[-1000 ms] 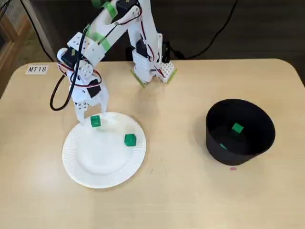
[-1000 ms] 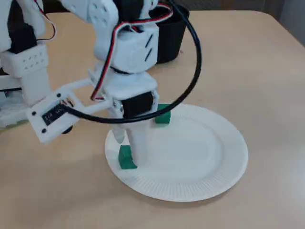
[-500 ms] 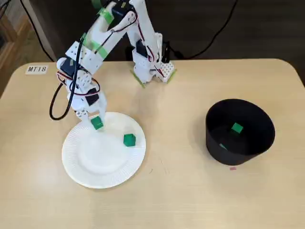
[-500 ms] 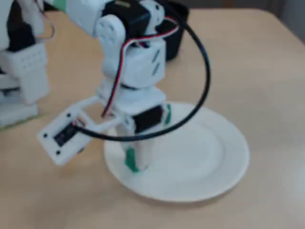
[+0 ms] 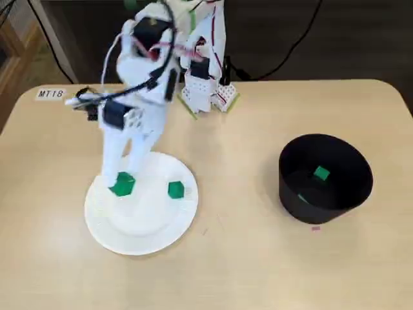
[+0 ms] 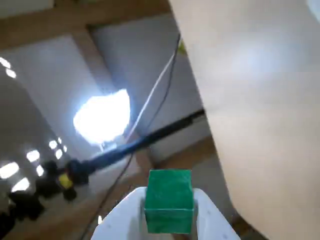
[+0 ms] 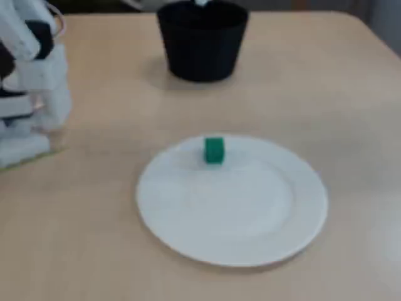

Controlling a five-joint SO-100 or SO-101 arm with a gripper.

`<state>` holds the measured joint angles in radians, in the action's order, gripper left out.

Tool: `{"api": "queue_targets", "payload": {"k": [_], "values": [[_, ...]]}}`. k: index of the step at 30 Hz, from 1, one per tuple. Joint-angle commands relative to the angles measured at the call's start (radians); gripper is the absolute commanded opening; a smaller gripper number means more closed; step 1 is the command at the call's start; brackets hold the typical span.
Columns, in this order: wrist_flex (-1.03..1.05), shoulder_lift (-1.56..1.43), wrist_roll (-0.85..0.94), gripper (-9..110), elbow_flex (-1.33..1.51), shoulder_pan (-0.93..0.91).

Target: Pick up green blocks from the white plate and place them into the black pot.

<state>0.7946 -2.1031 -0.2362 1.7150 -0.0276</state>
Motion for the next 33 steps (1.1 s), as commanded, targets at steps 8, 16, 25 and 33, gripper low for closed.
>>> {"api": "queue_targets", "payload": {"k": [8, 16, 25, 33], "values": [[-0.42, -0.316, 0.074, -2, 0.554, 0.597], [-0.469, -0.156, 0.23, -2, 0.577, 0.669], [-0.359, -0.138, 0.262, -2, 0.561, 0.683], [-0.179, -0.057, 0.333, 3, 0.399, 0.646]]}}
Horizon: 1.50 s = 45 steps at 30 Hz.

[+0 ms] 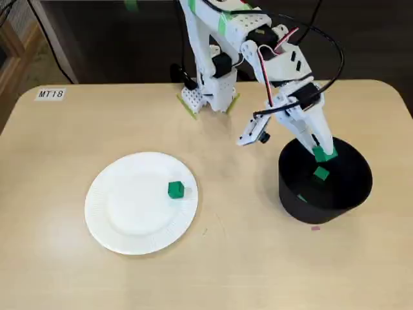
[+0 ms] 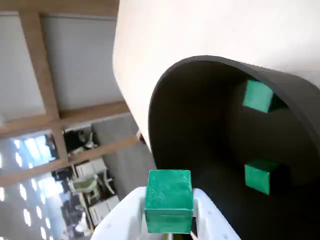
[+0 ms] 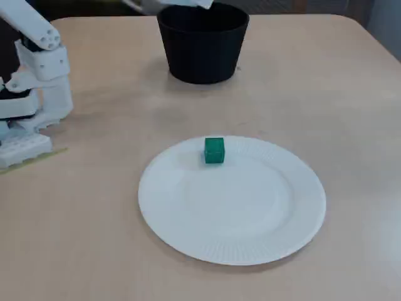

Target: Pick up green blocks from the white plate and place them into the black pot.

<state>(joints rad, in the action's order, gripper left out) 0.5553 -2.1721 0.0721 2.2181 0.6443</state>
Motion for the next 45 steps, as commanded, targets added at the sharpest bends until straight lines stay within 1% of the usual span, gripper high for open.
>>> {"api": "queue_targets", "payload": {"k": [1, 3, 5, 7, 10, 11, 13, 14, 15, 16, 20, 25, 26, 28, 31, 34, 40, 45], "values": [[0.091, 0.025, 0.04, 6, -0.133, -0.032], [0.152, 0.041, 0.075, 16, -0.181, -0.043], [0.196, 0.048, 0.103, 24, -0.218, -0.057], [0.238, 0.055, 0.126, 29, -0.255, -0.071], [0.288, 0.077, 0.152, 31, -0.31, -0.091], [0.288, 0.08, 0.152, 30, -0.319, -0.092], [0.295, 0.081, 0.138, 22, -0.337, -0.1], [0.321, 0.078, 0.13, 13, -0.359, -0.115], [0.362, 0.071, 0.124, 0, -0.388, -0.141], [0.413, 0.061, 0.129, -2, -0.419, -0.178], [0.586, 0.029, 0.133, -2, -0.479, -0.416], [0.735, 0.054, 0.018, -2, -0.453, -0.703], [0.746, 0.078, 0.02, -2, -0.445, -0.746], [0.767, 0.135, 0.084, -2, -0.442, -0.821], [0.813, 0.178, 0.239, -2, -0.437, -0.919], [0.802, 0.186, 0.362, -2, -0.43, -0.963], [0.798, 0.21, 0.526, -2, -0.44, -0.969], [0.792, 0.181, 0.565, -2, -0.439, -0.899]]}}
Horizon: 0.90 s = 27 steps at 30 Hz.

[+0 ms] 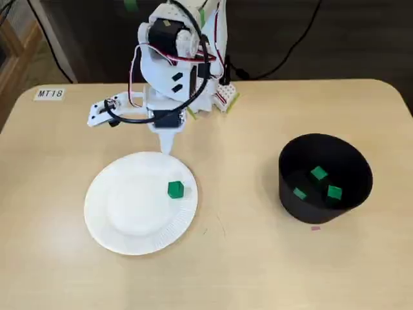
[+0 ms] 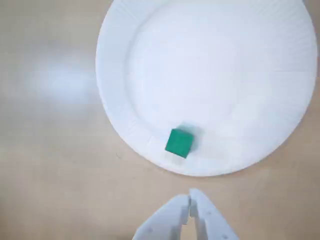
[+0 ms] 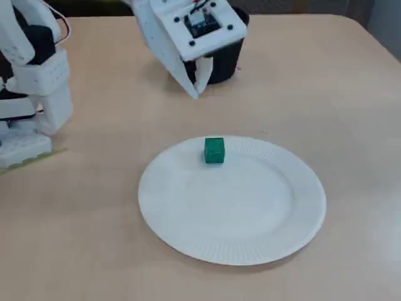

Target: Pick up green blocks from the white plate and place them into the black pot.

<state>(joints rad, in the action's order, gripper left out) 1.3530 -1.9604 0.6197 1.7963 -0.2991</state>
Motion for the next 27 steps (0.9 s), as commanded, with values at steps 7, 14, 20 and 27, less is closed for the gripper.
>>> {"api": "queue_targets", "payload": {"k": [7, 14, 20, 27], "values": [[-0.025, -0.025, 0.008, -2, 0.114, 0.041], [-0.135, 0.054, -0.115, -2, 0.186, 0.072], [-0.16, 0.087, -0.225, 13, 0.19, 0.104], [-0.163, 0.103, -0.29, 32, 0.19, 0.046]]}}
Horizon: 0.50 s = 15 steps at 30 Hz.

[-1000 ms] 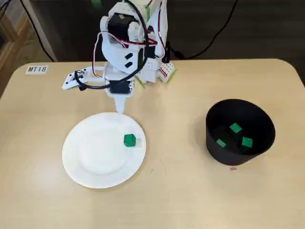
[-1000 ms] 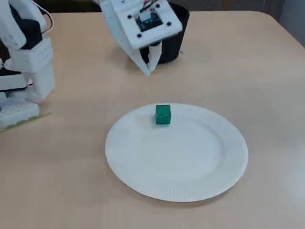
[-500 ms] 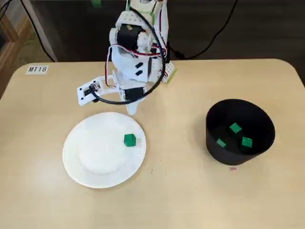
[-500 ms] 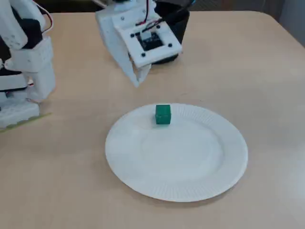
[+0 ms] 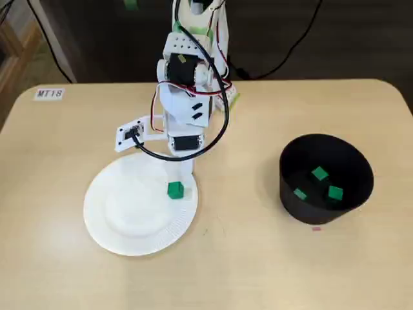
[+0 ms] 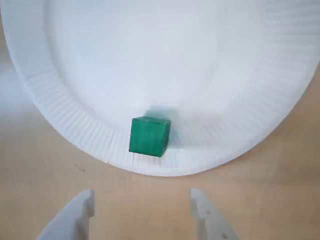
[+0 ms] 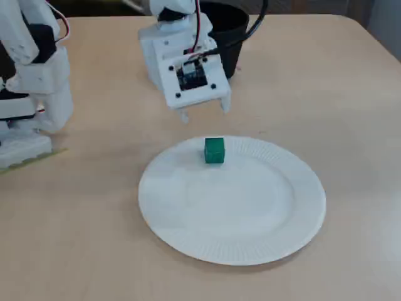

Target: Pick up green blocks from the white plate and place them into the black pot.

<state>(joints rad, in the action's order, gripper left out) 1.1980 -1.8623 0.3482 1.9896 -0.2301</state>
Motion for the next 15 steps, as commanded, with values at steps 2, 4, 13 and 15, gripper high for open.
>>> {"api": "queue_targets", "payload": {"k": [2, 4, 13, 15], "values": [[-0.009, 0.029, -0.029, 33, -0.005, -0.04], [-0.009, 0.055, -0.031, 34, -0.014, -0.052], [-0.021, 0.199, -0.021, 34, -0.089, -0.06], [-0.023, 0.227, -0.025, 34, -0.11, -0.054]]}}
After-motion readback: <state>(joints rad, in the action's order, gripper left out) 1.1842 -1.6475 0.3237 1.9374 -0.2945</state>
